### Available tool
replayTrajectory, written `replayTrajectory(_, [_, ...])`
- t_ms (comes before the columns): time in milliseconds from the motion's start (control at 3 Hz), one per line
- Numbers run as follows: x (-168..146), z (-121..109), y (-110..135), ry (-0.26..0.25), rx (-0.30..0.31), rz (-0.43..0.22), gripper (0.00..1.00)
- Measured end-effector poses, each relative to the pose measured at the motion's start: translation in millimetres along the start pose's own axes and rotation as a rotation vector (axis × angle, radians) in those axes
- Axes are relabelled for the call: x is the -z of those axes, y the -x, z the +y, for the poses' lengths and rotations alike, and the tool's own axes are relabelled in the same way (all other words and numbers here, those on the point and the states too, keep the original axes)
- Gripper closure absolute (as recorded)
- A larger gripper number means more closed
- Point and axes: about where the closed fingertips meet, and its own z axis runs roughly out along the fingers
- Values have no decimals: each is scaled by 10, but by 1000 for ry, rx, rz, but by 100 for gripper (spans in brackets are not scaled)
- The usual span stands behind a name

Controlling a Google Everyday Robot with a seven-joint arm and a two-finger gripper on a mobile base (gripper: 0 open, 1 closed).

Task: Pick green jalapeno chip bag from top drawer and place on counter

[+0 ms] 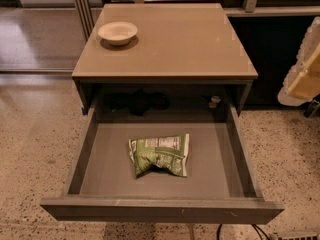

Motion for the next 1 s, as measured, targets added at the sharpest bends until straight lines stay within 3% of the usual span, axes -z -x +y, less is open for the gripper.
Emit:
replayTrajectory(667, [-1,0,0,0,0,0,0])
replayTrajectory(1000, [-254,17,12,-20,15,-6,0])
